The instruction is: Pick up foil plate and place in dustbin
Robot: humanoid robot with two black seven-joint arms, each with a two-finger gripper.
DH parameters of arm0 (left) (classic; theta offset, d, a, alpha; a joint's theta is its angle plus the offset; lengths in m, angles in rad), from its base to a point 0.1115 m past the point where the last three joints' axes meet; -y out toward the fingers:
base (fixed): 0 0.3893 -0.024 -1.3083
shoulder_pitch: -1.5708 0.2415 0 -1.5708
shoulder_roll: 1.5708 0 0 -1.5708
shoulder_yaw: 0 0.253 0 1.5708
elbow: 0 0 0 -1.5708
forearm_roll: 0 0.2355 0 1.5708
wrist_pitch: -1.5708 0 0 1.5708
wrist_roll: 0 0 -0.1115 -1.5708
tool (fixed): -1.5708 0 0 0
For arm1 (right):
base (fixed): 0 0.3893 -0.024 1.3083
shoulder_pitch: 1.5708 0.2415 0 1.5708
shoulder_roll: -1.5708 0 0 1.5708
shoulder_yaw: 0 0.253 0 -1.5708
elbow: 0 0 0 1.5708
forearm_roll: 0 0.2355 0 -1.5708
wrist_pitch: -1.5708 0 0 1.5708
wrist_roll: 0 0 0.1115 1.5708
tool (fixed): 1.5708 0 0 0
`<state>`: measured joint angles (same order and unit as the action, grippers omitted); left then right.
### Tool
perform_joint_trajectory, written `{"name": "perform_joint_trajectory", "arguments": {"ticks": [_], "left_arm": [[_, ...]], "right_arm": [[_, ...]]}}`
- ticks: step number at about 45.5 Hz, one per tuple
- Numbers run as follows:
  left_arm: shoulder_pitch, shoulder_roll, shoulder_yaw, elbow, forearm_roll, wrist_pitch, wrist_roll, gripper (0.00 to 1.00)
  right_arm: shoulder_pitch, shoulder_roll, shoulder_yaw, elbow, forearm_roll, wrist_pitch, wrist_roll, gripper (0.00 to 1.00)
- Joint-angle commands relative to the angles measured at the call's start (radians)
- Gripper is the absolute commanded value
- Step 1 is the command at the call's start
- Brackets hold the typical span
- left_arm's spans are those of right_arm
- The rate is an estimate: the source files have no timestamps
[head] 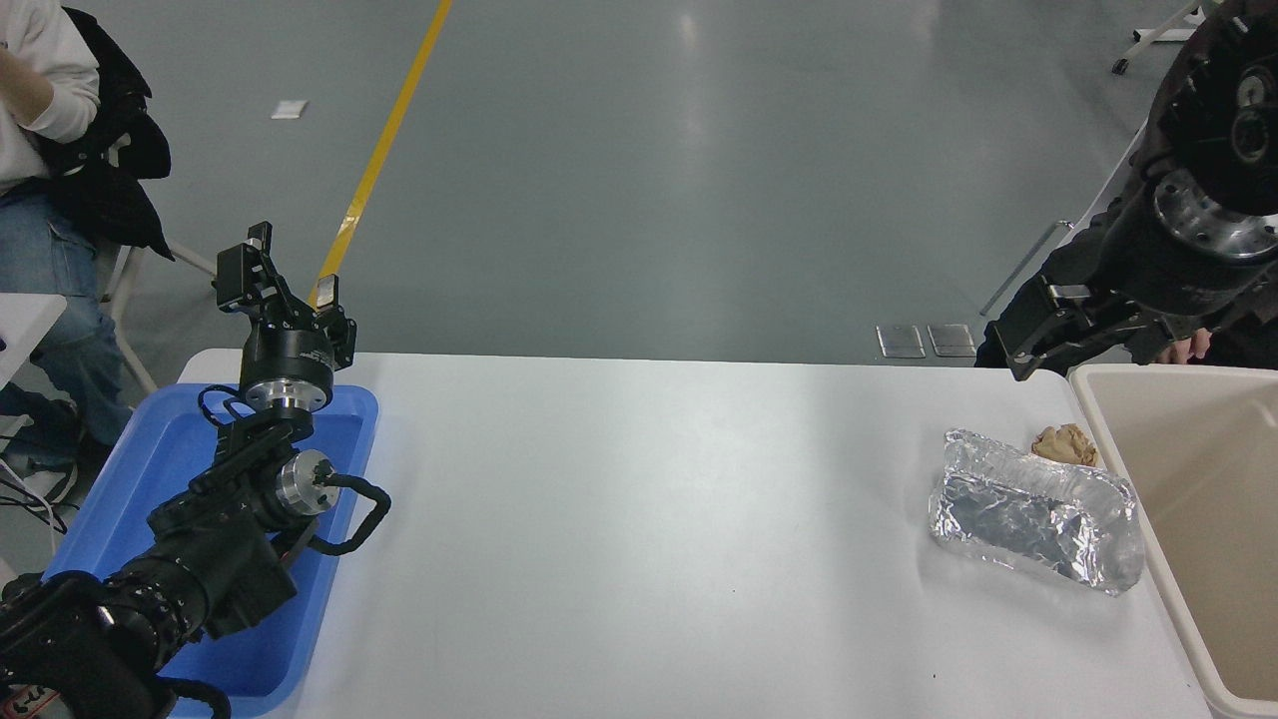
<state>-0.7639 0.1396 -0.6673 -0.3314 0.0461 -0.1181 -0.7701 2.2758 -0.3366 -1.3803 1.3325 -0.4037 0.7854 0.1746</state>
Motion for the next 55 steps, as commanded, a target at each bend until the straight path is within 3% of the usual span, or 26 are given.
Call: {"name": "perform_joint_trajectory", "arguments": {"ticks": [1, 21, 41, 55], "left_arm": [[0.0, 0.0, -0.006, 0.0, 0.0, 0.0, 0.002, 1.0], [0.0, 0.0, -0.008, 0.0, 0.0, 0.0, 0.002, 1.0], [0.0, -0.002, -0.006, 0.0, 0.0, 0.0, 0.002, 1.0], [0.0, -0.002, -0.006, 0.0, 0.0, 0.0, 0.002, 1.0]], "right_arm": [[-0.004, -0.007, 0.0, -0.009, 0.008, 0.0, 0.0, 1.0], [-0.107, -0.015, 0.024, -0.081, 0.0, 0.0, 0.0, 1.0], [-0.468, -0.26, 0.177, -0.303, -0.164, 0.0, 0.002, 1.0], [-0.864, -0.279, 0.374, -0.541, -0.224, -0.153, 0.0, 1.0]]}}
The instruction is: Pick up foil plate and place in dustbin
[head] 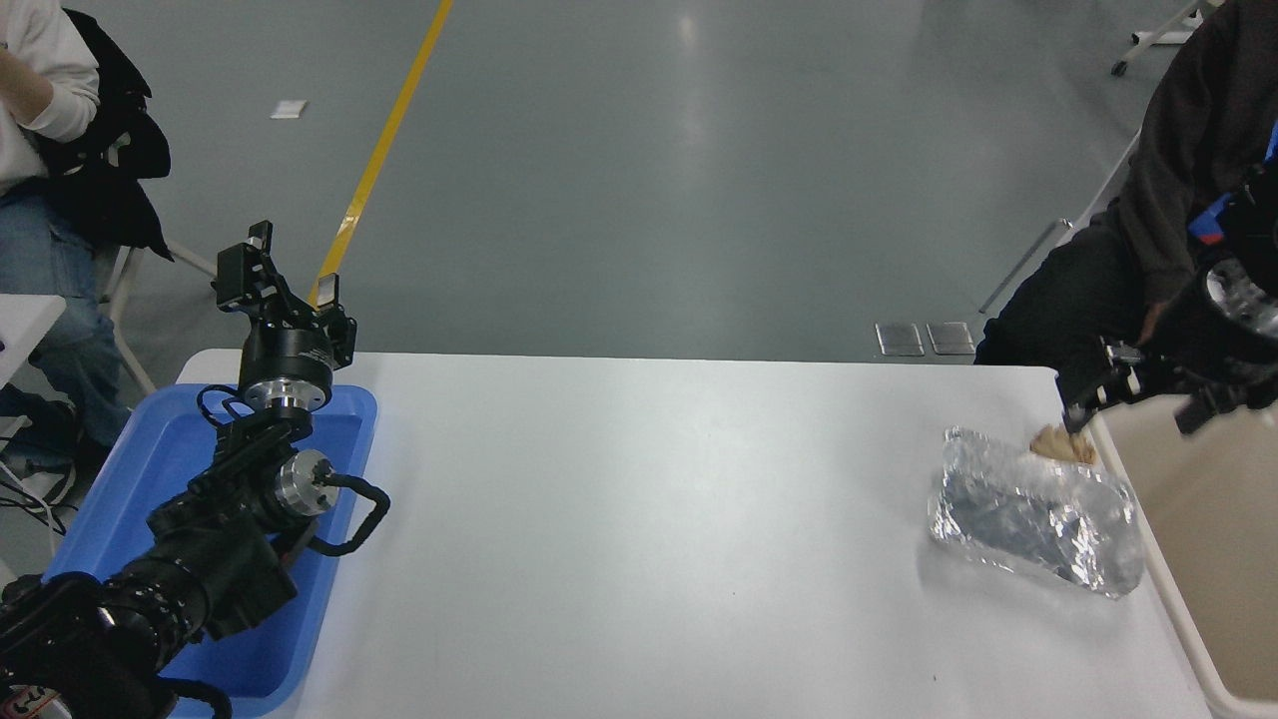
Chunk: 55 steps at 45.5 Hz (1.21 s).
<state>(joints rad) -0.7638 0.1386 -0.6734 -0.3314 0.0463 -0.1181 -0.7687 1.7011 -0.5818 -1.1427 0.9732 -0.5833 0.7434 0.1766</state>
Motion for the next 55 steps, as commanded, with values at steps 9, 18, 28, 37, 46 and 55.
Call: {"name": "perform_joint_trajectory", "arguments": {"ticks": [9, 18, 28, 37, 46, 55], "left_arm": [[0.0, -0.001, 0.0, 0.0, 0.0, 0.0, 0.0, 1.0], [0.0, -0.001, 0.0, 0.0, 0.0, 0.0, 0.0, 1.0], [0.0, -0.001, 0.0, 0.0, 0.0, 0.0, 0.0, 1.0], [0.0, -0.001, 0.0, 0.0, 0.0, 0.0, 0.0, 1.0], [0.0, -0.001, 0.0, 0.0, 0.0, 0.0, 0.0, 1.0], [0.0, -0.001, 0.0, 0.0, 0.0, 0.0, 0.0, 1.0]], "right_arm": [[-0.46, -0.01, 0.144, -0.355, -0.044, -0.199, 0.0, 1.0], [-0.554, 0.005, 0.251, -0.444, -0.041, -0.214, -0.002, 1.0], [-0.646, 0.043, 0.317, -0.513, -0.041, -0.236, -0.002, 1.0], [-0.721, 0.068, 0.362, -0.554, -0.041, -0.289, -0.002, 1.0], [-0.77, 0.102, 0.383, -0.564, -0.041, -0.358, -0.005, 0.98], [-0.787, 0.102, 0.414, -0.564, -0.041, -0.378, -0.06, 0.46]]}}
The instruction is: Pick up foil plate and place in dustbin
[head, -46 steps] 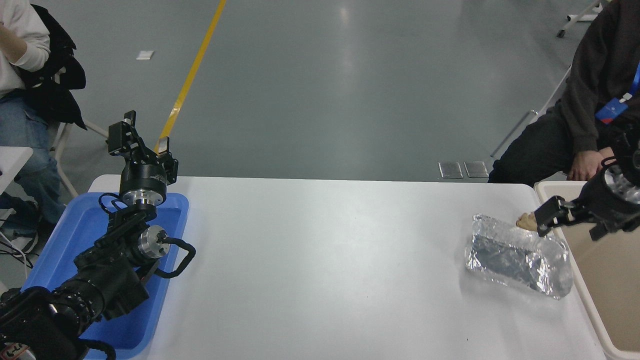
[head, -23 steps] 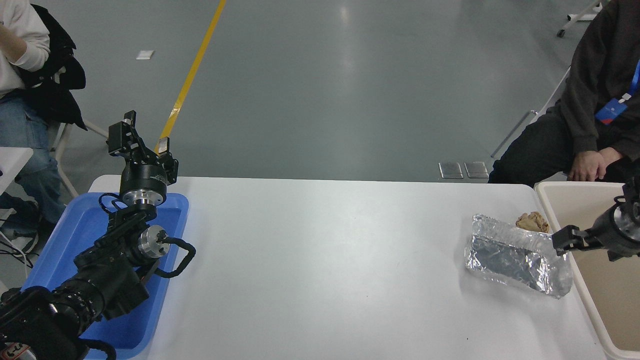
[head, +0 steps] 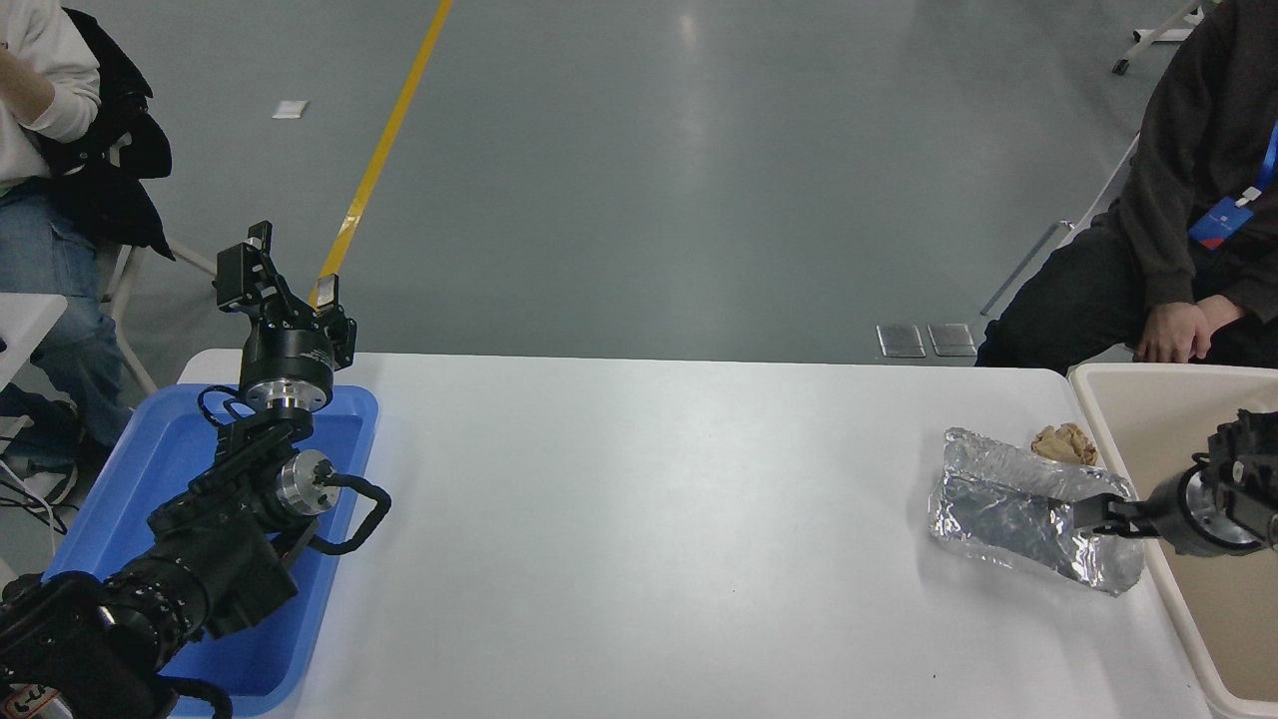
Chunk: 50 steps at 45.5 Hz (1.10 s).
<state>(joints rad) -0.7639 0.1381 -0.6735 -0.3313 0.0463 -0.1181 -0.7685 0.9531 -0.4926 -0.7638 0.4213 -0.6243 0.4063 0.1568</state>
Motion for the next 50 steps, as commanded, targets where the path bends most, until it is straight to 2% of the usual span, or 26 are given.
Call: {"name": "perform_joint_trajectory", "arguments": {"ticks": [1, 4, 5, 6, 7, 31, 40, 50], "left_arm": [[0.0, 0.002, 0.0, 0.0, 0.001, 0.0, 0.0, 1.0], [0.0, 0.0, 0.0, 0.0, 0.001, 0.0, 0.0, 1.0], [0.0, 0.0, 0.0, 0.0, 0.001, 0.0, 0.0, 1.0], [0.0, 0.0, 0.0, 0.0, 0.001, 0.0, 0.0, 1.0], [0.0, 0.0, 0.0, 0.0, 0.0, 0.0, 0.0, 1.0], [0.0, 0.0, 0.0, 0.0, 0.0, 0.0, 0.0, 1.0], [0.0, 0.0, 0.0, 0.0, 0.0, 0.0, 0.0, 1.0], [0.0, 0.002, -0.001, 0.0, 0.001, 0.0, 0.0, 1.0]], "right_arm": [[-0.039, 0.012, 0.037, -0.012, 0.0, -0.041, -0.04, 0.42], [-0.039, 0.014, 0.038, -0.012, 0.0, -0.041, -0.039, 0.29], [-0.039, 0.014, 0.038, -0.012, 0.0, -0.043, -0.039, 0.2], [-0.039, 0.014, 0.04, -0.012, 0.0, -0.043, -0.037, 0.04], [-0.039, 0.014, 0.043, -0.013, 0.0, -0.044, -0.037, 0.0], [0.012, -0.006, 0.052, 0.045, 0.0, -0.03, -0.029, 0.0], [0.183, -0.15, 0.009, 0.253, -0.026, -0.021, -0.031, 0.0], [0.634, -0.365, -0.17, 0.677, -0.135, 0.017, -0.048, 0.0]]}}
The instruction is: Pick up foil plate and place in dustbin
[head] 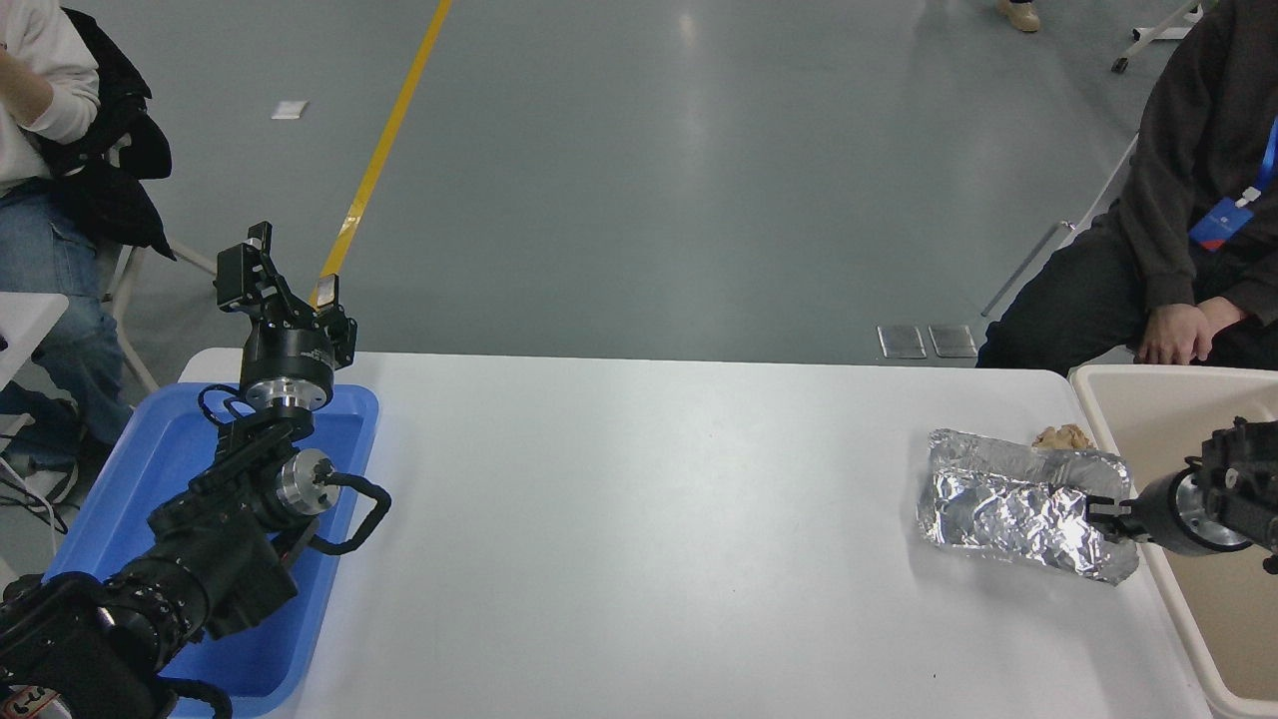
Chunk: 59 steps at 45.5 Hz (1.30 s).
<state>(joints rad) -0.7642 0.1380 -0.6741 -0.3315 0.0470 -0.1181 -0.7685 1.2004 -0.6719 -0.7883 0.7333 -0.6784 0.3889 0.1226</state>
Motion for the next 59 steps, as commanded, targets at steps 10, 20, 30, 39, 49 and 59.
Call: {"name": "perform_joint_trajectory", "arguments": {"ticks": [10, 20, 30, 39, 49, 59], "left_arm": [[0.0, 0.0, -0.001, 0.0, 0.001, 0.0, 0.0, 1.0], [0.0, 0.0, -0.001, 0.0, 0.001, 0.0, 0.0, 1.0], [0.0, 0.0, -0.001, 0.0, 0.001, 0.0, 0.0, 1.0], [0.0, 0.0, -0.001, 0.0, 0.001, 0.0, 0.0, 1.0], [0.0, 0.0, 0.001, 0.0, -0.001, 0.0, 0.0, 1.0], [0.0, 0.0, 0.001, 0.0, 0.001, 0.0, 0.0, 1.0]], "right_arm": [[0.813, -0.201, -0.344, 0.446, -0.095, 0.232, -0.027, 0.0], [1.004, -0.199, -0.35, 0.426, -0.161, 0.393, -0.035, 0.0], [1.085, -0.195, -0.347, 0.408, -0.164, 0.396, -0.072, 0.0], [1.114, -0.193, -0.348, 0.408, -0.164, 0.396, -0.092, 0.0], [1.09, -0.204, -0.359, 0.365, -0.168, 0.396, -0.096, 0.0], [0.9, -0.264, -0.342, 0.158, -0.178, 0.396, -0.084, 0.0]]}}
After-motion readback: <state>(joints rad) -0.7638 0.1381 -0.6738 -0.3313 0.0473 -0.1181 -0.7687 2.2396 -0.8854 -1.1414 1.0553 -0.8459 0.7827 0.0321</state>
